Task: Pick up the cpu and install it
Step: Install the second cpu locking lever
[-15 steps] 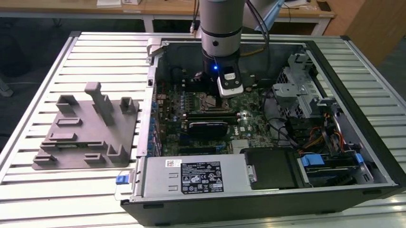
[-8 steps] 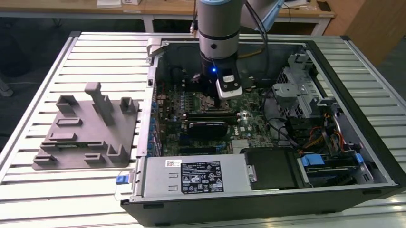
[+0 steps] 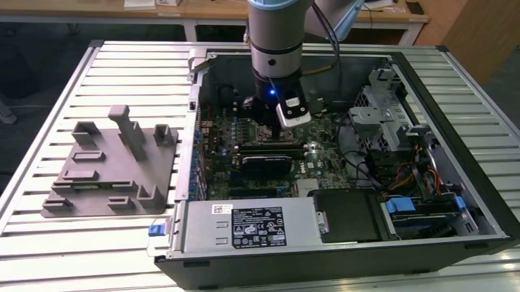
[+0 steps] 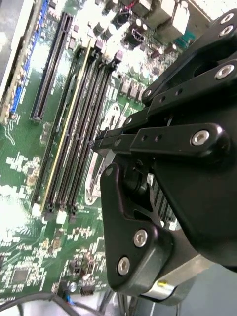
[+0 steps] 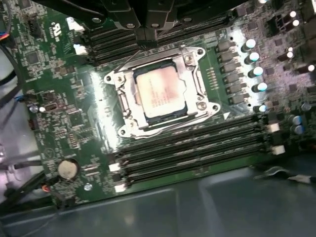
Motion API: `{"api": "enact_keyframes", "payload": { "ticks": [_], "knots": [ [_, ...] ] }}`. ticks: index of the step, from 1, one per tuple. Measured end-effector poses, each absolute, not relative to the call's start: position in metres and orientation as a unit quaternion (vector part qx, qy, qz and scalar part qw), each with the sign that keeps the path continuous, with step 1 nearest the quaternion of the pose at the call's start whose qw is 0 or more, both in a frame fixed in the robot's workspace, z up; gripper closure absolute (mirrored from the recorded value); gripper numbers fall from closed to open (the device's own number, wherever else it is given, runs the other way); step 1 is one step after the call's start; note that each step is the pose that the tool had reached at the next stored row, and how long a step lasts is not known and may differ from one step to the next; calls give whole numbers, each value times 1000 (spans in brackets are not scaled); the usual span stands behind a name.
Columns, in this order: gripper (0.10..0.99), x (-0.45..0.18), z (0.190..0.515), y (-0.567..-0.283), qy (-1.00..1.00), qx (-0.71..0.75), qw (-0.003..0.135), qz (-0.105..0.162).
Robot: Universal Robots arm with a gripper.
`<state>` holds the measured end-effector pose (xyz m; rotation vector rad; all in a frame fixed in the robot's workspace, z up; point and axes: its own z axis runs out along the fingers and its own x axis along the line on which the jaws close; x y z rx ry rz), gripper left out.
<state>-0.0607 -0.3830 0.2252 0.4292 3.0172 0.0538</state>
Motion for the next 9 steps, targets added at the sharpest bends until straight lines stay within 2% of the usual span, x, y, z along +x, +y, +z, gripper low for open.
{"api": "enact_keyframes", "payload": {
  "ticks": [5,9],
  "knots": [
    [980,-71,223,-385,989,137,46,20],
    [980,-74,222,-388,989,136,45,32]
  ]
}}
